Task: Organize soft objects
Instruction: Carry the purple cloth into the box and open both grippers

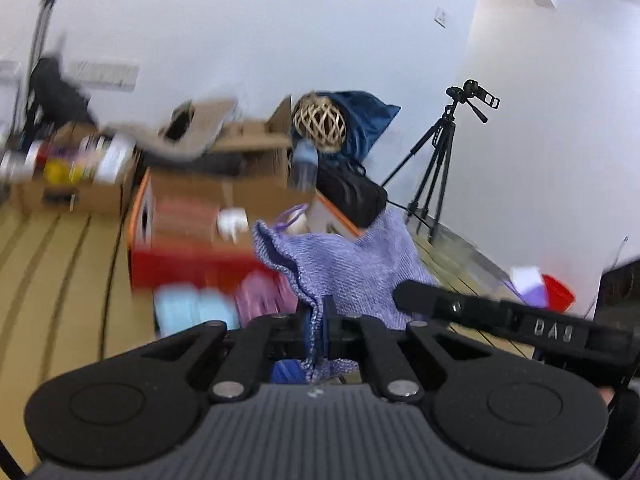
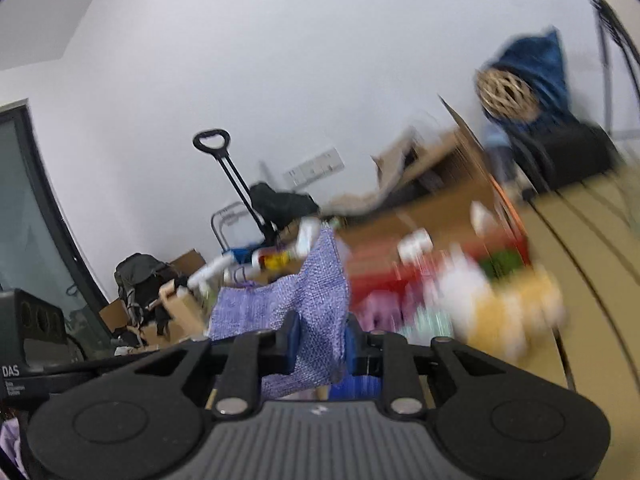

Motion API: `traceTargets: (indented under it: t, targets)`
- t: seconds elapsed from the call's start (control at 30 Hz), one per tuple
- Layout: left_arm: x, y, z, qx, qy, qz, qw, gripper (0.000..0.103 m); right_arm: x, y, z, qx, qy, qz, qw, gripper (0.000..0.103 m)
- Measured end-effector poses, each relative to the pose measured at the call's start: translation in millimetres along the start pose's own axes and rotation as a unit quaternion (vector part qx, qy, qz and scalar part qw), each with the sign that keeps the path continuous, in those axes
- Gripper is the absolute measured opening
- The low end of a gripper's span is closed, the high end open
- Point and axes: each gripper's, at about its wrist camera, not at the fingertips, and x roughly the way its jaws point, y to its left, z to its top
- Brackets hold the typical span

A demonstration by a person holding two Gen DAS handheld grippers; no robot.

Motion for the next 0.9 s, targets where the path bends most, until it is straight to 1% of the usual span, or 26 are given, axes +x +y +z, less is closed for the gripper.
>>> traceTargets:
  t: [0.03,0.1,0.13,0.17,0.2,0.27,0.33,0.4,0.43,0.5,0.53,0.57,0.6,0.63,0.7,0.73,0.83,0.87,0.9]
  targets:
    - [18.4,10.2,19.1,0.005,0.005,0.009,0.9999,0.006,22.8,-0.9,19.6,-0.010,0.002,0.000,1.000,0.021]
    - [60.1,32.6,46.0,0.006,0.034,0.022,0.9992,0.006,72.3,-6.0,50.5,-0.021,0.016,-0.006,1.000,0.021]
    - [80.9,44.4,55.2,0.003,0.046,0.043,0.9980,0.006,100.0,-9.9,62.3,-0.026,0.028,-0.008,0.999,0.021]
    - [103.3,53.9,62.6,0.018,0.059,0.061,0.9962,0.006,128.0,-15.4,70.6,-0.026,0.045,-0.007,0.999,0.021]
    - [122.0,61.9,67.3,0.027,0.076,0.069,0.9944,0.006,150.6,-21.4,74.2,-0.018,0.057,-0.015,0.998,0.021]
    - [158.2,82.3,71.9,0.028,0.113,0.081,0.9898,0.006,196.0,-33.8,78.2,-0.009,0.088,-0.038,0.995,0.021]
    - [177.8,95.9,69.6,0.032,0.132,0.092,0.9864,0.009,227.6,-40.6,74.4,-0.002,0.112,-0.063,0.992,0.021]
    - [182.7,105.9,68.2,0.035,0.123,0.096,0.9871,0.011,248.1,-45.1,69.1,0.005,0.127,-0.077,0.989,0.021]
    - [181.4,110.4,67.3,0.035,0.120,0.090,0.9881,0.012,254.9,-46.6,66.3,0.009,0.132,-0.079,0.988,0.021]
    - [173.5,118.6,65.6,0.029,0.110,0.093,0.9891,0.027,264.3,-45.8,54.9,0.000,0.159,-0.079,0.984,0.025]
    - [168.4,120.2,65.4,0.028,0.104,0.097,0.9895,0.030,267.8,-46.1,48.9,-0.011,0.178,-0.079,0.981,0.028]
    - [163.1,119.1,66.2,0.030,0.100,0.099,0.9895,0.038,270.8,-43.7,43.2,-0.026,0.200,-0.081,0.976,0.034]
    - [157.6,118.1,68.1,0.034,0.099,0.101,0.9894,0.041,270.2,-40.8,38.8,-0.037,0.209,-0.084,0.973,0.039]
    - [152.3,117.6,70.3,0.035,0.093,0.105,0.9895,0.041,266.5,-38.2,38.5,-0.042,0.211,-0.086,0.973,0.041]
    - [136.2,112.1,75.9,0.035,0.080,0.110,0.9900,0.041,252.7,-36.0,47.6,-0.037,0.201,-0.086,0.975,0.051]
    - [127.2,109.5,79.3,0.034,0.074,0.113,0.9903,0.041,242.3,-34.4,54.9,-0.034,0.192,-0.088,0.977,0.054]
    - [94.5,95.2,90.6,0.041,0.056,0.117,0.9907,0.043,204.9,-23.2,79.7,-0.053,0.162,-0.100,0.980,0.055]
    - [81.7,89.3,94.3,0.046,0.050,0.118,0.9907,0.047,188.8,-17.7,87.3,-0.062,0.151,-0.105,0.981,0.055]
    - [69.7,83.6,97.0,0.050,0.045,0.118,0.9907,0.048,173.5,-12.1,95.2,-0.069,0.144,-0.107,0.981,0.056]
